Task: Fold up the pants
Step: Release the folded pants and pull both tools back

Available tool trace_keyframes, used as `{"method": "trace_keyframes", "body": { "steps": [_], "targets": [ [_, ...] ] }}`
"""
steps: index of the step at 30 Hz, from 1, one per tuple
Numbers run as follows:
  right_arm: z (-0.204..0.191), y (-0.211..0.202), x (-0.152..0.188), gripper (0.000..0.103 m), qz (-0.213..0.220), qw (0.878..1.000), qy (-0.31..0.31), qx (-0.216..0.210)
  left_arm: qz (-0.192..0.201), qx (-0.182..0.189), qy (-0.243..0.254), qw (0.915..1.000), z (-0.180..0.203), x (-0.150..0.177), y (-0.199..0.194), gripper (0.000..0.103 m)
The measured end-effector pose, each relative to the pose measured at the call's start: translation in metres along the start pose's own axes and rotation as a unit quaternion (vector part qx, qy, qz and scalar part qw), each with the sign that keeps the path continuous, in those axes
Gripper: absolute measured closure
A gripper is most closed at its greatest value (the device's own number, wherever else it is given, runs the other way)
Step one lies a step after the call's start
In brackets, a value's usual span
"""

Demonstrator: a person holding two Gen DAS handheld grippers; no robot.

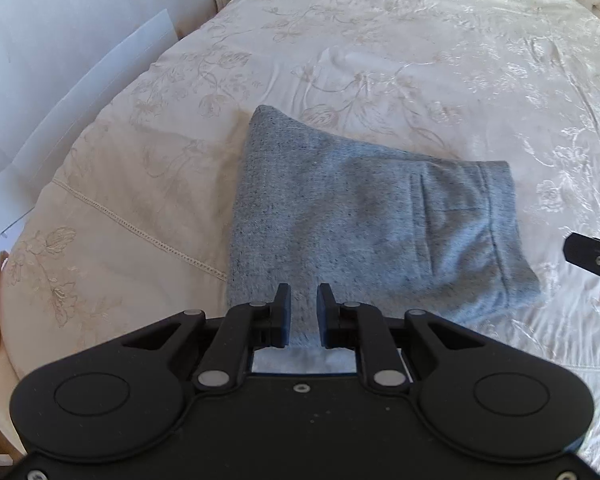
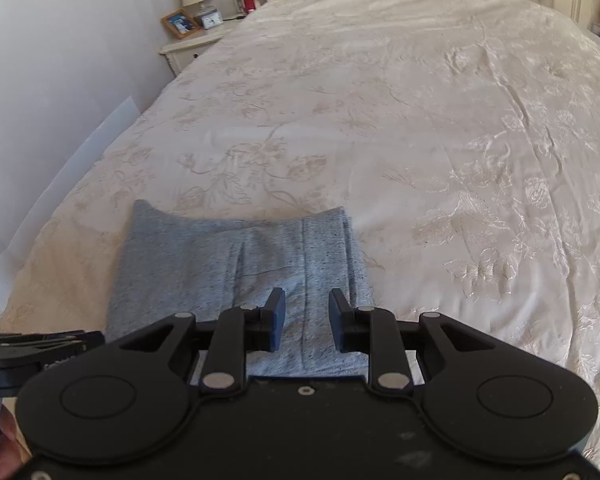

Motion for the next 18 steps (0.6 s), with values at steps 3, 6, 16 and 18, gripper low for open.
{"method": "trace_keyframes", "body": {
  "steps": [3,6,16,18],
  "targets": [
    [-0.005,-0.013,0.005,0.077,0.002,1.0,-0.015,-0.002,0.006,0.003,-0.011,0.9999,0.003,0.009,-0.013,0.08],
    [-0.007,-0.024,0.01,0.076,0.003,1.0,-0.029,-0.008,0.011,0.002,-0.024,0.9997,0.005,0.018,-0.025,0.08],
    [-0.004,-0.058,0.024,0.076,0.01,0.999,-0.04,-0.023,0.01,-0.004,-0.04,0.9991,0.014,0.041,-0.052,0.08],
    [-0.003,-0.063,0.026,0.076,0.012,0.999,-0.035,-0.025,0.009,-0.003,-0.041,0.9991,0.015,0.045,-0.055,0.08]
  ]
}}
Point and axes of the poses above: each gripper's, at about its wrist camera, not at the fingertips, and y roughly the way its jaws point, z to its right, x to its underside, the point moved 1 cm from there along y, roughly the way its jaws point, and after that the axes turned 9 degrees about -z, right-handed, at the moved point
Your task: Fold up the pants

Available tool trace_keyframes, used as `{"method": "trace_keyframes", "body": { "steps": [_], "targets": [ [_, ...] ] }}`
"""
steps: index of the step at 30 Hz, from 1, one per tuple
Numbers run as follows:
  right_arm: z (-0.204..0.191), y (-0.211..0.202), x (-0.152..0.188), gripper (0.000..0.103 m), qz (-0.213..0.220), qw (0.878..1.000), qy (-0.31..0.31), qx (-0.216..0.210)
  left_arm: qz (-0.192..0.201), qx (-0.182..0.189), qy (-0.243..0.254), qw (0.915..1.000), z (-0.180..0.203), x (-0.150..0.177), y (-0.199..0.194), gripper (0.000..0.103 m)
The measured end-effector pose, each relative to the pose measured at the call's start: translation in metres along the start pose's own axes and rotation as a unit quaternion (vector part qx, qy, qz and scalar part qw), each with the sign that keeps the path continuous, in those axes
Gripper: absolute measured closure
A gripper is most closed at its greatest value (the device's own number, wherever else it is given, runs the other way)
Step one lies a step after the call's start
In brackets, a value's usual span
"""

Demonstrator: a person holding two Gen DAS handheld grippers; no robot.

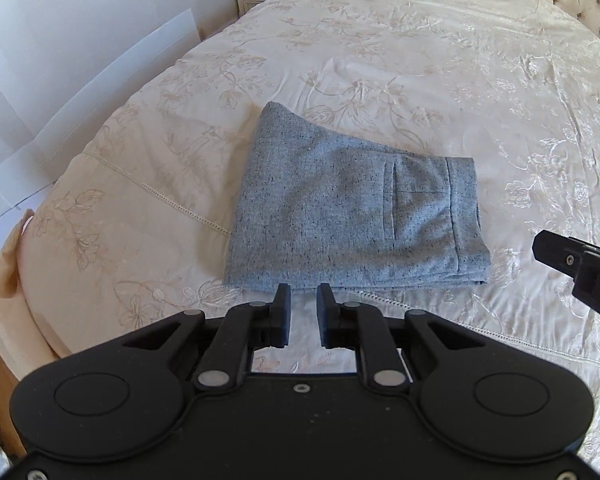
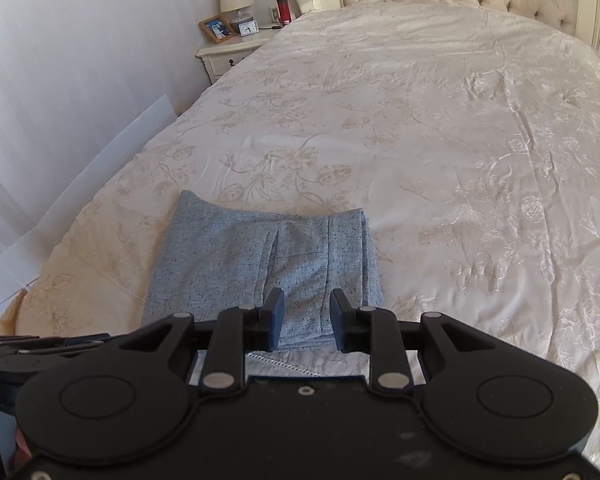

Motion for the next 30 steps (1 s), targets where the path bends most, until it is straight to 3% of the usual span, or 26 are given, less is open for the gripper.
{"method": "trace_keyframes", "body": {
  "steps": [30],
  "targets": [
    [-0.003,-0.037,0.024,0.075,0.025,1.0,0.005,-0.003,0.006,0.001,0.004,1.0,0.004,0.02,-0.024,0.08]
  ]
}}
Point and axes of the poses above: each gripper's, at about its wrist camera, not at the fingertips, and y roughly the way its jaws point, z to its right, x to its underside, the point moved 1 cm from there along y, roughly the way its jaws point, and after that the axes turned 9 degrees about -z, right-handed, at the moved point
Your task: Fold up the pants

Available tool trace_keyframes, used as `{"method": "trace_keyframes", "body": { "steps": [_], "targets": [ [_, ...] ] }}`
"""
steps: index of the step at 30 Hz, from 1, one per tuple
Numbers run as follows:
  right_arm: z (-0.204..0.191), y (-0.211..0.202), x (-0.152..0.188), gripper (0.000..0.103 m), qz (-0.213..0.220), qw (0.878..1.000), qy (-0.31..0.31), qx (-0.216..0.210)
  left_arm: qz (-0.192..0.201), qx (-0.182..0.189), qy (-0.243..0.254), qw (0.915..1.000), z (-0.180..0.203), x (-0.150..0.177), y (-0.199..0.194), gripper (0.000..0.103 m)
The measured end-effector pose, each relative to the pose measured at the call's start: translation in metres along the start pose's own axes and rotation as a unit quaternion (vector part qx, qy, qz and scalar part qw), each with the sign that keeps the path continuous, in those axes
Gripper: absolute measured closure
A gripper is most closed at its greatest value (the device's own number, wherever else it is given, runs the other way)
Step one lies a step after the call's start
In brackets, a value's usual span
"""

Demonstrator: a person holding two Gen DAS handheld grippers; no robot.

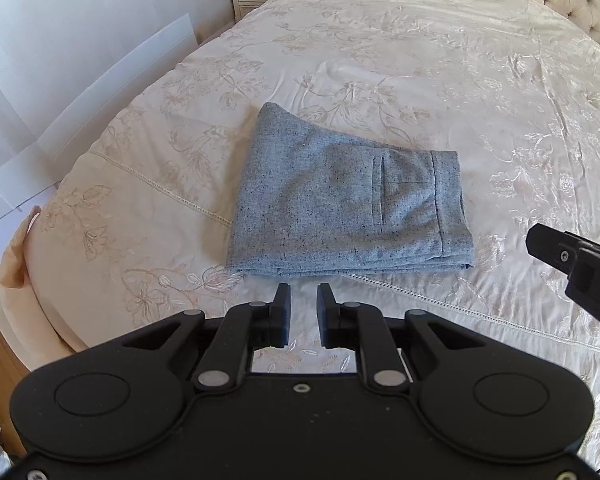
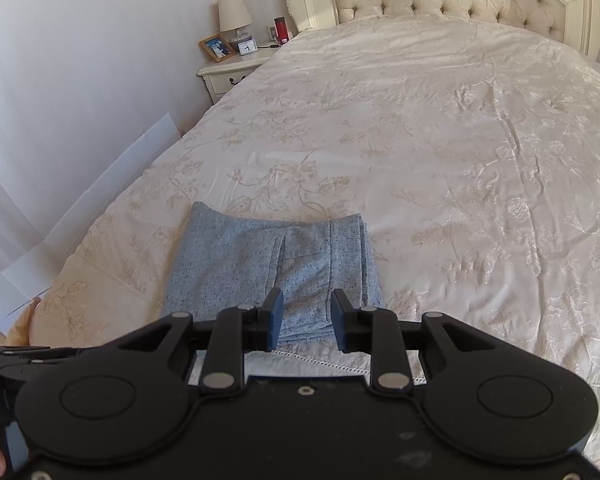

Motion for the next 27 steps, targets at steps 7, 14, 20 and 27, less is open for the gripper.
{"method": "trace_keyframes", "body": {
  "steps": [7,14,20,27],
  "targets": [
    [0.0001,0.0006,0.0006,0.075,-0.003,1.0,-0.002,-0.001,-0.002,0.0,0.001,1.0,0.0011,0.0015,0.0008,0.08],
    [-0.0002,0.0015,0.0026,0.075,-0.006,1.0,-0.006,-0.003,-0.003,0.002,0.003,1.0,0.0009,0.0018,0.0015,0.08],
    [0.0005,0.0019,0.0027,0.075,-0.007,1.0,-0.006,-0.004,-0.004,0.002,0.002,1.0,0.0007,0.0017,0.0016,0.08],
    [0.0008,0.0035,0.0034,0.075,-0.009,1.0,-0.007,-0.004,-0.006,0.003,0.008,1.0,0.001,0.0009,0.0039,0.08]
  ]
}}
Point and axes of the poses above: each gripper's, at about its wrist camera, not at the fingertips, and y roughly the way its jaws point, z to its right, x to its underside, the point moved 1 cm from there along y, roughly the way its jaws point, and after that the axes turned 9 degrees about -z, right-handed, at the moved point
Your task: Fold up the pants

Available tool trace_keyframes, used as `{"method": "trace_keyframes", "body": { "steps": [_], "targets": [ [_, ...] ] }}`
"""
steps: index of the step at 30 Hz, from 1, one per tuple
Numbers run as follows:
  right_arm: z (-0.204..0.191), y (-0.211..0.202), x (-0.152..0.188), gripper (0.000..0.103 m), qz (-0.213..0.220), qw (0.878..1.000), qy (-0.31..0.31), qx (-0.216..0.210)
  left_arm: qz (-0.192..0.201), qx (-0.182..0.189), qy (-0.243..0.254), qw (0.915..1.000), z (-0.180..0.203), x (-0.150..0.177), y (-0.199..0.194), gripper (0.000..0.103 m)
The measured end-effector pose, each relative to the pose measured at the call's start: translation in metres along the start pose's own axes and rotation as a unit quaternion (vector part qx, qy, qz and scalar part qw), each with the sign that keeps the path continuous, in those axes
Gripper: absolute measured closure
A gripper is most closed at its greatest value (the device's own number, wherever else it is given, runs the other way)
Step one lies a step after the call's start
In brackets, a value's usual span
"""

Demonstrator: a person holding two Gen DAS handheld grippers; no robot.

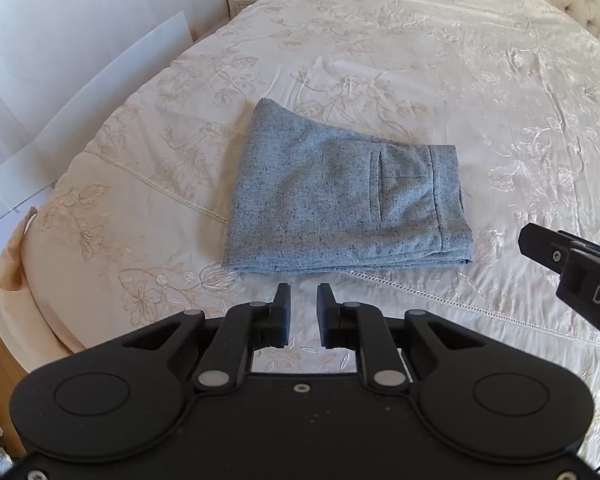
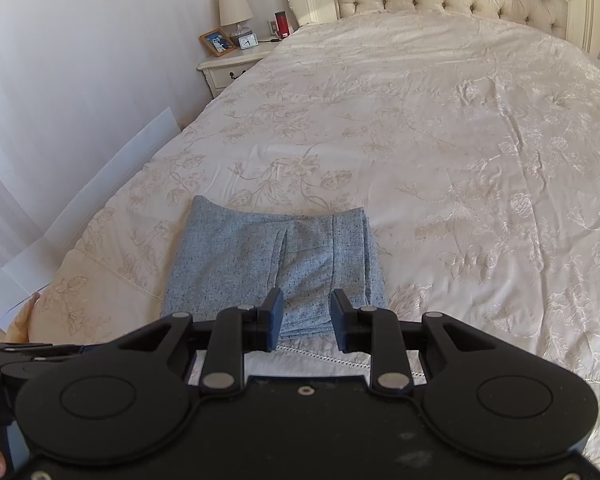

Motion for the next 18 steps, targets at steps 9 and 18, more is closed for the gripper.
{"method": "trace_keyframes", "body": {
  "steps": [9,18],
  "targets": [
    [-0.0001,0.002,-0.0004,0.075,-0.001,1.0,-0.001,0.0,-0.002,0.001,0.006,1.0,0.0007,-0.0021,0.0015,0.08],
    [-0.0001,0.0024,-0.0007,0.075,-0.002,1.0,-0.001,0.0,-0.001,0.001,0.012,0.9999,0.0022,-0.0032,0.0025,0.08]
  ]
}}
Point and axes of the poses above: each gripper's, at about its wrist camera, not at the fingertips, and y roughly the way its jaws point, z to its right, x to its underside, the point moved 1 cm from there along y, roughly the way its jaws point, and after that the axes turned 9 degrees about -z, right-handed, at the moved point
